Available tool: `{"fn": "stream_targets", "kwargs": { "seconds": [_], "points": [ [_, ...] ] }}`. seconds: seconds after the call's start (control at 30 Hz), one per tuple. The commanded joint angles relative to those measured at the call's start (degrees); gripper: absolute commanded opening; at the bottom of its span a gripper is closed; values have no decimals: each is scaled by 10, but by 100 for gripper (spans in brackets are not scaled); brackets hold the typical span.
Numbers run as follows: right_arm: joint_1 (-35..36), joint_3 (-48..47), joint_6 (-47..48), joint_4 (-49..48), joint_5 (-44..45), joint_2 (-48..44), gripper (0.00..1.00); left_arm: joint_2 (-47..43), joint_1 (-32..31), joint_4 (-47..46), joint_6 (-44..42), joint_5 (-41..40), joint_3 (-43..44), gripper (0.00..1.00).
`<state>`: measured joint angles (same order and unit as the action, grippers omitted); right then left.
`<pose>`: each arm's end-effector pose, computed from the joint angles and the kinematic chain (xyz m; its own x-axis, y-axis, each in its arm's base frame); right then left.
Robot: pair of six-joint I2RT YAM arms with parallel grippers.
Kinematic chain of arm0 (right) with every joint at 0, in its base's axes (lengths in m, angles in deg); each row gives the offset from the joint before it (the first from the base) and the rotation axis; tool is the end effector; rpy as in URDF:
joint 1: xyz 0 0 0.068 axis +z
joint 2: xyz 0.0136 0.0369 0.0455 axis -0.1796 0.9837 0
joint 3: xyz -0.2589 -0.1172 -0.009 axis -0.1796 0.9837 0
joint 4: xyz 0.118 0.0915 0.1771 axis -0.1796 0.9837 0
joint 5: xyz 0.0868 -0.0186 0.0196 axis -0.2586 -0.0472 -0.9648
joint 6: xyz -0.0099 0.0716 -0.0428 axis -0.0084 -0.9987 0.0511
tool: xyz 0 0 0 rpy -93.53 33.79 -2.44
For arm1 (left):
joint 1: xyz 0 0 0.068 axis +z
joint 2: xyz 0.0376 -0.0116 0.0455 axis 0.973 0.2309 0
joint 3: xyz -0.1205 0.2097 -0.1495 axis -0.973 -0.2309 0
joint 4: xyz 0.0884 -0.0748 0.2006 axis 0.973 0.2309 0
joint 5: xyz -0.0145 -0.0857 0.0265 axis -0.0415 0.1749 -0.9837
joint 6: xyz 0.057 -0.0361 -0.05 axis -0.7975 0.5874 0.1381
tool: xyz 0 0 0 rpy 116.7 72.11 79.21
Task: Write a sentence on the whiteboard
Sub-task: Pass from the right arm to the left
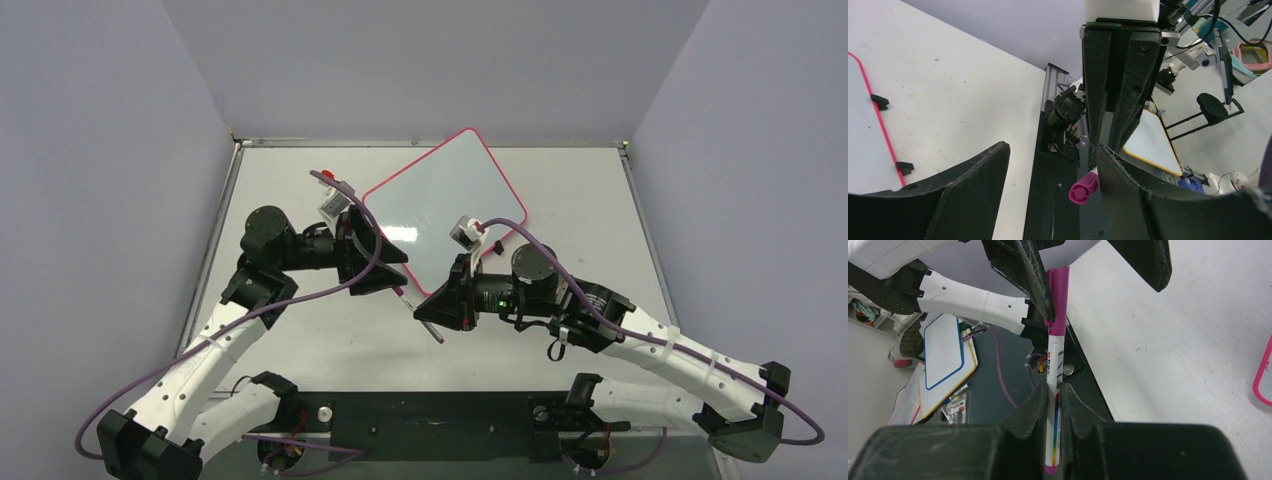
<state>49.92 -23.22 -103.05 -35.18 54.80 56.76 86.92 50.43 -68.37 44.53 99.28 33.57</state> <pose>0.0766 0.1945 0.3804 -0.6222 -0.1151 -0.7744 -0.7780 0.2012 0.5952 0.1387 -0.1390 0.3910 -0.5125 -0.0734 -0.8556 0.8555 0.0420 -0.5161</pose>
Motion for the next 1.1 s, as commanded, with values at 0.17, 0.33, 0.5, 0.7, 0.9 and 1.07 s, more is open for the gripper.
{"fn": "stream_targets", "kwargs": {
  "seconds": [0.17,0.33,0.5,0.7,0.9,1.07],
  "points": [
    [-30,-22,3,-55,-32,-9,0,-8,-1,-81,57,49,1,62],
    [-42,-25,2,-60,-48,0,0,-20,-2,-103,83,43,-9,62],
    [-43,-22,-3,-72,-59,5,0,-22,-3,-128,101,37,-20,46],
    [-43,-15,-8,-80,-63,4,0,-26,-7,-175,137,28,-38,4],
    [-55,-17,-9,-74,-36,7,12,-37,-7,-158,134,-7,-42,0],
    [-66,-22,1,-56,15,6,68,-42,-7,-139,137,-51,-34,0]
  ]
}}
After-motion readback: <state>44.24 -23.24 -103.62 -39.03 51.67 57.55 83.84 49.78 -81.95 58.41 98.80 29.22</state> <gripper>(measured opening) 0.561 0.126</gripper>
